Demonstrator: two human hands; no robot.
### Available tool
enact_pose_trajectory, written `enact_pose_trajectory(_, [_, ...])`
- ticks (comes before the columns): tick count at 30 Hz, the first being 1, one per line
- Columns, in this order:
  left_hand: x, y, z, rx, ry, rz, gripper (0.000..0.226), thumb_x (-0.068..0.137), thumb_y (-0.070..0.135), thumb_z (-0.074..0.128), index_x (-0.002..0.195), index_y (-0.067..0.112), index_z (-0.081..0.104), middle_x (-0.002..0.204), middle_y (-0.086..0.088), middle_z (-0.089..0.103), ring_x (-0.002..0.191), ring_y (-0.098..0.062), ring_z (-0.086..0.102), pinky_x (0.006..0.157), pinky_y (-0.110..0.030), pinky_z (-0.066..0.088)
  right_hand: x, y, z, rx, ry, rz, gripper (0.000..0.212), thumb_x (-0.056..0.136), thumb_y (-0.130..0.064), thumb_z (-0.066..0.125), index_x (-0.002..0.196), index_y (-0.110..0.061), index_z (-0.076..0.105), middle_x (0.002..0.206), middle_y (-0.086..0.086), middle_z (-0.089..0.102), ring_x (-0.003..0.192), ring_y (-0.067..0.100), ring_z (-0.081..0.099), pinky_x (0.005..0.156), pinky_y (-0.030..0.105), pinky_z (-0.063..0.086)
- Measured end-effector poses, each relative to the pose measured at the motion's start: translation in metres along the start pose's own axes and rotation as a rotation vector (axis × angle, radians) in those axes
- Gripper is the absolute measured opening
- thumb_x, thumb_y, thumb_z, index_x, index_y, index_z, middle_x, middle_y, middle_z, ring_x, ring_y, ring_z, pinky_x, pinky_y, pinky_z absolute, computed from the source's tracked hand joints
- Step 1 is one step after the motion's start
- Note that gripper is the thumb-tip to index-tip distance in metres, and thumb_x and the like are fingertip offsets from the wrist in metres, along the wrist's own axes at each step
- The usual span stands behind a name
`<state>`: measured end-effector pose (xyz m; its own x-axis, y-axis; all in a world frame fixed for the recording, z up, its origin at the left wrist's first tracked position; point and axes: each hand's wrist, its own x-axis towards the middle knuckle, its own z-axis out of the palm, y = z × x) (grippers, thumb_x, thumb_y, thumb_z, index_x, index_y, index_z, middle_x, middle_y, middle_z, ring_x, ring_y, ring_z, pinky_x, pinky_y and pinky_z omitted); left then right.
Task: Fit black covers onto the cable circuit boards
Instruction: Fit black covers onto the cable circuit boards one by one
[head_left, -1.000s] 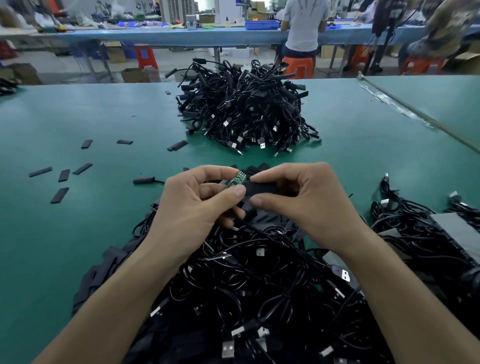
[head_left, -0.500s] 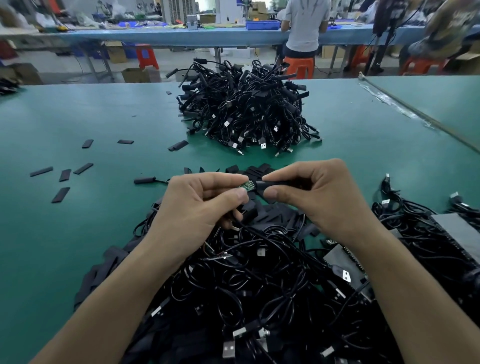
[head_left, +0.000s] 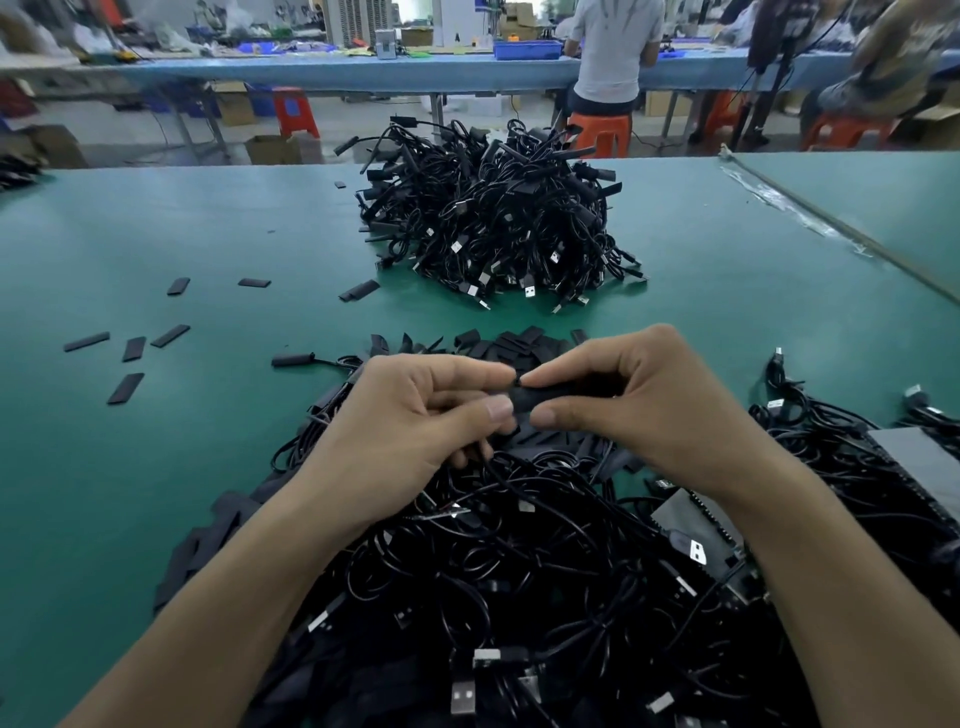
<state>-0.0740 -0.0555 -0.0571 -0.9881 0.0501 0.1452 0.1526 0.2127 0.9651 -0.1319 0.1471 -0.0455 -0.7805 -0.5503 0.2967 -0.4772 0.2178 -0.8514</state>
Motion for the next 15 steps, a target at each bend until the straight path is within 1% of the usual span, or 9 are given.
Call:
enact_pose_trajectory(1, [-0.0001,0.0,-0.0005,0.006,-0.018,0.002,0.033,0.087,0.009,0.072,0.115,0.025,0.066,0.077,-0.003,0.077,0.059,-0.008,0.067,0.055,-0.014,0.049,0.0002,-0.0003,0.0013,-0.012,-0.01,-0.006,0.023,0.071,-0.021,0.085,0.092,-0.026,0.079,0.078,-0.014,0.075,0.068,-0.004,0.068,0.062,0.007,0.047])
enact_pose_trajectory(3, [0.0005,-0.0005,-0.0011,0.007,-0.034,0.015,0.045,0.084,0.012,0.075,0.123,0.028,0.059,0.073,-0.005,0.075,0.059,-0.01,0.068,0.055,-0.015,0.049,0.0006,-0.0009,0.0041,-0.039,-0.02,-0.024,0.023,0.072,-0.018,0.086,0.092,-0.027,0.079,0.08,-0.014,0.075,0.073,-0.004,0.069,0.067,0.009,0.048])
enact_pose_trajectory(5, [0.0006,-0.0011,-0.0022,0.001,-0.03,0.021,0.052,0.077,0.025,0.08,0.124,0.03,0.058,0.072,-0.007,0.075,0.06,-0.012,0.068,0.057,-0.016,0.051,0.0008,-0.0015,0.006,-0.061,0.005,-0.049,0.023,0.073,-0.018,0.085,0.092,-0.028,0.079,0.083,-0.014,0.076,0.079,-0.001,0.07,0.073,0.011,0.049])
enact_pose_trajectory(7, [-0.0003,-0.0017,-0.0024,-0.002,-0.009,0.025,0.053,0.071,0.037,0.087,0.119,0.031,0.063,0.076,-0.007,0.076,0.063,-0.017,0.071,0.061,-0.019,0.054,0.0008,-0.0013,0.0059,-0.077,0.054,-0.069,0.022,0.074,-0.017,0.085,0.091,-0.028,0.079,0.083,-0.015,0.076,0.079,0.001,0.071,0.073,0.013,0.052])
enact_pose_trajectory(9, [-0.0008,-0.002,-0.0028,0.005,0.045,0.023,0.044,0.065,0.042,0.088,0.104,0.032,0.07,0.08,-0.005,0.076,0.066,-0.024,0.073,0.062,-0.025,0.057,0.001,-0.001,0.0036,-0.058,0.108,-0.076,0.023,0.073,-0.015,0.085,0.089,-0.03,0.078,0.081,-0.015,0.076,0.076,0.003,0.071,0.07,0.015,0.053])
enact_pose_trajectory(11, [-0.0014,-0.0012,-0.0033,0.026,0.099,0.026,0.036,0.062,0.043,0.088,0.091,0.03,0.072,0.079,-0.004,0.076,0.064,-0.026,0.073,0.058,-0.027,0.058,0.0011,-0.0012,0.0011,-0.044,0.141,-0.082,0.024,0.071,-0.015,0.085,0.087,-0.032,0.077,0.079,-0.017,0.075,0.072,0.002,0.071,0.067,0.011,0.051])
enact_pose_trajectory(13, [-0.0012,-0.0004,-0.0028,0.069,0.119,0.037,0.027,0.065,0.037,0.088,0.085,0.027,0.074,0.074,-0.002,0.075,0.062,-0.022,0.073,0.054,-0.023,0.055,0.0009,-0.0004,0.0003,-0.059,0.134,-0.081,0.024,0.071,-0.015,0.085,0.087,-0.03,0.077,0.078,-0.019,0.074,0.071,0.0,0.07,0.064,0.008,0.049])
enact_pose_trajectory(15, [-0.0009,-0.001,-0.0017,0.106,0.13,0.048,0.015,0.072,0.024,0.087,0.079,0.022,0.074,0.069,-0.001,0.074,0.058,-0.017,0.072,0.052,-0.02,0.054,0.0003,0.0008,0.0006,-0.066,0.116,-0.062,0.023,0.072,-0.013,0.085,0.089,-0.027,0.078,0.077,-0.019,0.074,0.068,-0.001,0.069,0.056,0.007,0.048])
